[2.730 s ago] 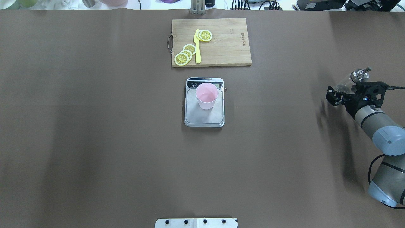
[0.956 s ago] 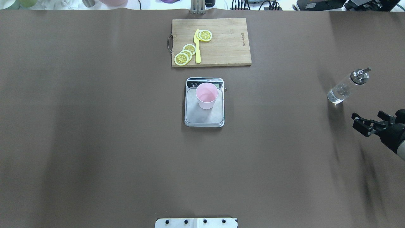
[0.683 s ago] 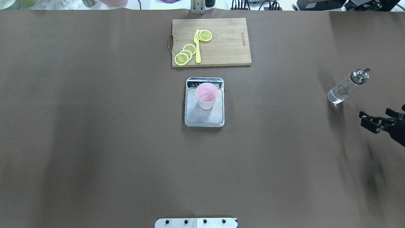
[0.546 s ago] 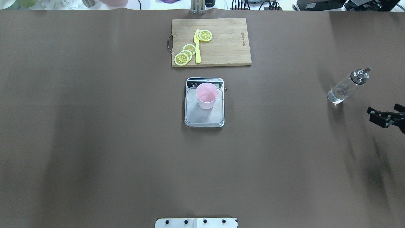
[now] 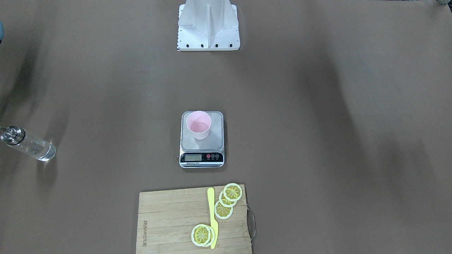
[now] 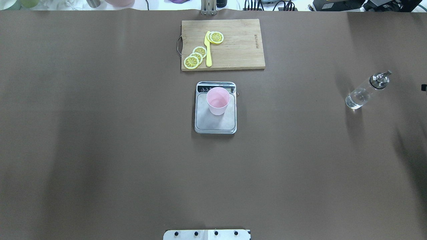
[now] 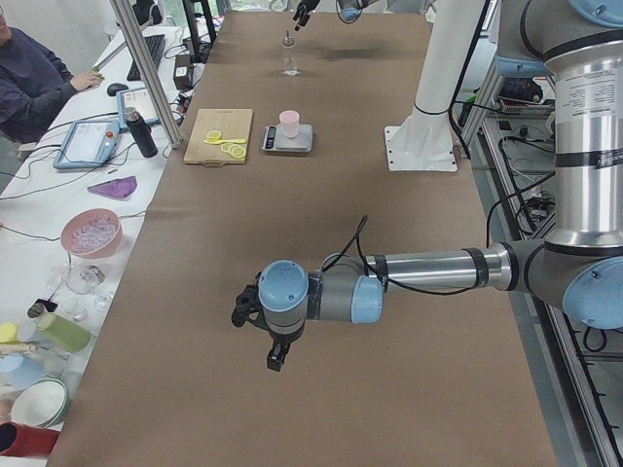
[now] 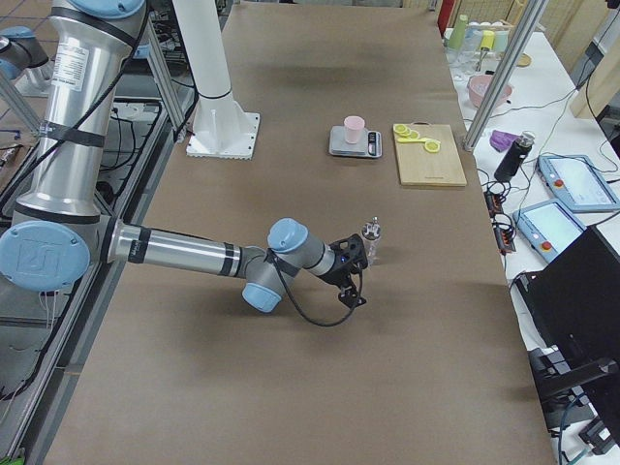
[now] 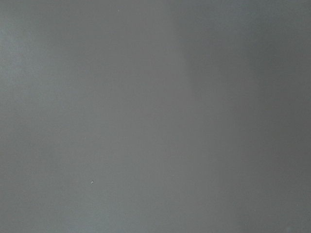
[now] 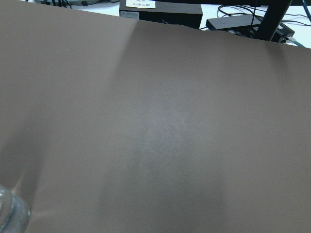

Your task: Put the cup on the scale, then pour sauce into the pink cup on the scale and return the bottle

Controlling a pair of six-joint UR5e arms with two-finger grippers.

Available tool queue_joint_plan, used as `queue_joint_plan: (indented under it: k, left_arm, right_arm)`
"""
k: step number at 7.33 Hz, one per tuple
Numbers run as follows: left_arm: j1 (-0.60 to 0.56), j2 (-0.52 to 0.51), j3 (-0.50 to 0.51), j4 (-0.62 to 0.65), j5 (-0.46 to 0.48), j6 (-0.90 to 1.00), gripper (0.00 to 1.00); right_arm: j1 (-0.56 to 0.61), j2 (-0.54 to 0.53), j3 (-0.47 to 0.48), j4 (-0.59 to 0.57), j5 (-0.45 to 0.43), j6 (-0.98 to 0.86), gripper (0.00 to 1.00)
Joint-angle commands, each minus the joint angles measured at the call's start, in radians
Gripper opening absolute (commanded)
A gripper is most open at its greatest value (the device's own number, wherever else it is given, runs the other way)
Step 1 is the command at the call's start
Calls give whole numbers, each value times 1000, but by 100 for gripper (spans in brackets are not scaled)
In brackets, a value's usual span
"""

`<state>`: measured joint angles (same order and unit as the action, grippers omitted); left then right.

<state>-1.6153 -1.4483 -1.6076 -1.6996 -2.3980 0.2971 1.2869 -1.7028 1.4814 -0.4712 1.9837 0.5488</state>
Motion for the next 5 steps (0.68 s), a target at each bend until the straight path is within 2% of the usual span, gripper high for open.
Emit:
queue_joint_plan:
  k: [1, 2, 4, 5]
  left_arm:
    - [0, 0, 2, 0, 0, -1, 98]
    - [0, 0, 2, 0, 0, -1, 98]
    - [0, 0, 3, 2, 2, -1, 98]
    - [0, 0, 3, 2, 2, -1, 98]
  right_arm:
    - [113, 133, -21, -296, 134, -149, 100]
    - [141, 184, -10, -486, 176, -211, 100]
    - [167, 309, 26, -900, 184, -378, 100]
    - [169, 349, 75, -1058, 184, -415, 100]
